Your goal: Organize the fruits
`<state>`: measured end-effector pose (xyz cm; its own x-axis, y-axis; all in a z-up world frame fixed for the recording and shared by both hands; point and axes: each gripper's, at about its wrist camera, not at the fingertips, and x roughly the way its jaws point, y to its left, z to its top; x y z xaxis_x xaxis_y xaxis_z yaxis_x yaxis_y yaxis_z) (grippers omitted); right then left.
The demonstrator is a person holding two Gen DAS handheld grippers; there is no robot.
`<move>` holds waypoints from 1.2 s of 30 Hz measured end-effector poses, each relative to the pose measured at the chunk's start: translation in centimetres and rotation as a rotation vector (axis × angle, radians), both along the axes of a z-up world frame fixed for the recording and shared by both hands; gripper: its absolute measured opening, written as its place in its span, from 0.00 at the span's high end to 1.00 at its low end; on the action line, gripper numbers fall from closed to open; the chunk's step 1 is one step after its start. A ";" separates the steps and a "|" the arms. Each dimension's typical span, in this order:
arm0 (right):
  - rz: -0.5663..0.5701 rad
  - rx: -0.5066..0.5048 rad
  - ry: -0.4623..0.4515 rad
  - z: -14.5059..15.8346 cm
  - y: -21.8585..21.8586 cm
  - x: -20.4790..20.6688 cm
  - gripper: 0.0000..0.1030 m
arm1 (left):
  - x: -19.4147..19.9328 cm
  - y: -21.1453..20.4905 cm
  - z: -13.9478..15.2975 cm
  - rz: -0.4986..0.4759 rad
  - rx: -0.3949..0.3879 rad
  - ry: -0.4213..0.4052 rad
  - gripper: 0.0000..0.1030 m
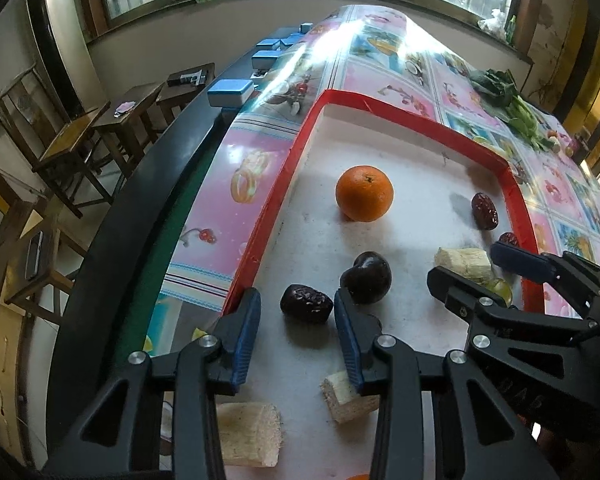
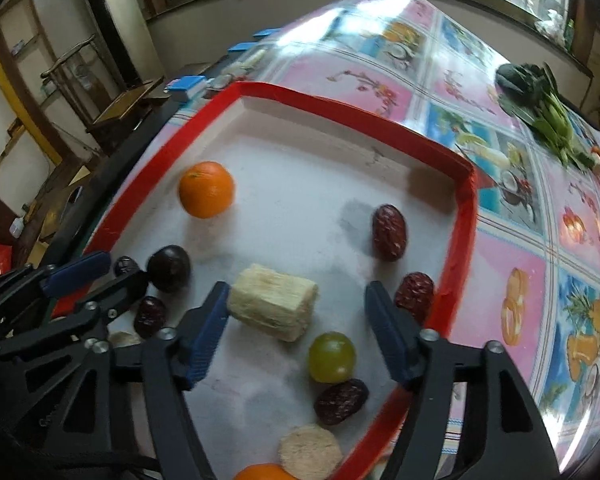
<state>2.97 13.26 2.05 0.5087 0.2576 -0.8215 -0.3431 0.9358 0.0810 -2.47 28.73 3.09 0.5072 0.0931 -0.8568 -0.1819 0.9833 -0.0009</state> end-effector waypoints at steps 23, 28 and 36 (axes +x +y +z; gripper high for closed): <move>-0.043 0.120 -0.256 6.6 -6.8 -13.2 0.16 | -6.9 -2.4 7.8 -0.023 -0.016 -0.246 0.17; -0.005 0.113 -0.246 5.8 -9.6 -15.9 0.16 | -8.5 -5.8 8.2 0.012 0.078 -0.224 0.17; 0.031 0.115 -0.215 4.8 -13.7 -18.2 0.16 | -10.9 -10.3 6.4 0.088 0.113 -0.116 0.17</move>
<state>-15.18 -0.46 6.82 0.6589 0.3619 -0.6595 -0.3927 0.9132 0.1088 -13.36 18.47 9.46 0.5877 0.2341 -0.7745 -0.2726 0.9586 0.0828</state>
